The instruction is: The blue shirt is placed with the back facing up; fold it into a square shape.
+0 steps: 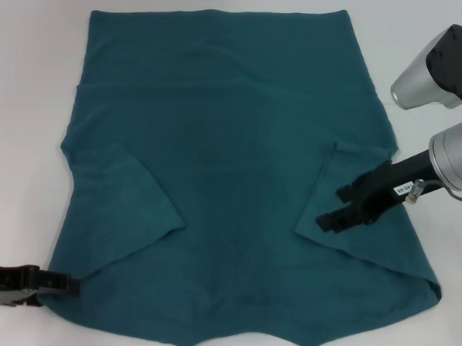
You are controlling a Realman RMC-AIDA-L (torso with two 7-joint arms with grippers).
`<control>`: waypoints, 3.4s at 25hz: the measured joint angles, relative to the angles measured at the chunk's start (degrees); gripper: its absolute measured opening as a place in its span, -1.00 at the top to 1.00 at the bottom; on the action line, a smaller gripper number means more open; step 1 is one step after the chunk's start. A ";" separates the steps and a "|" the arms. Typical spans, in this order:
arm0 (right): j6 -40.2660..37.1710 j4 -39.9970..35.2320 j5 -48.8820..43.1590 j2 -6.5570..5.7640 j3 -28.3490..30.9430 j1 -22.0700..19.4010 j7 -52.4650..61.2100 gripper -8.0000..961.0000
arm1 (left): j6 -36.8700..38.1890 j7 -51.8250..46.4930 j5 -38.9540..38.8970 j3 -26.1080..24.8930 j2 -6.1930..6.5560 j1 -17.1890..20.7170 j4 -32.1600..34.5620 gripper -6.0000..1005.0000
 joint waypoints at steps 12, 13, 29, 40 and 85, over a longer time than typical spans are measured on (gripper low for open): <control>0.26 -0.18 -0.05 0.06 0.02 -0.32 0.65 -0.54 | -1.81 0.39 0.43 2.33 -0.35 -0.32 -0.49 -0.10; 0.28 -0.18 -0.05 0.06 0.05 -0.32 0.70 -0.54 | -1.55 0.38 0.39 2.33 -0.35 -0.32 -0.44 -0.01; -1.54 -2.19 -5.89 -0.65 0.05 -0.28 10.09 -0.53 | -1.23 0.71 -0.08 2.32 -0.60 -0.73 -0.57 0.95; -9.96 -4.33 -19.63 -0.35 0.36 -1.62 23.98 -0.53 | -0.63 2.20 -0.21 2.28 -0.51 -1.08 -0.57 0.95; -2.31 0.99 -20.67 0.50 -2.99 -4.83 29.95 -0.01 | -1.15 3.44 -0.23 2.25 -0.25 -2.46 -2.55 0.95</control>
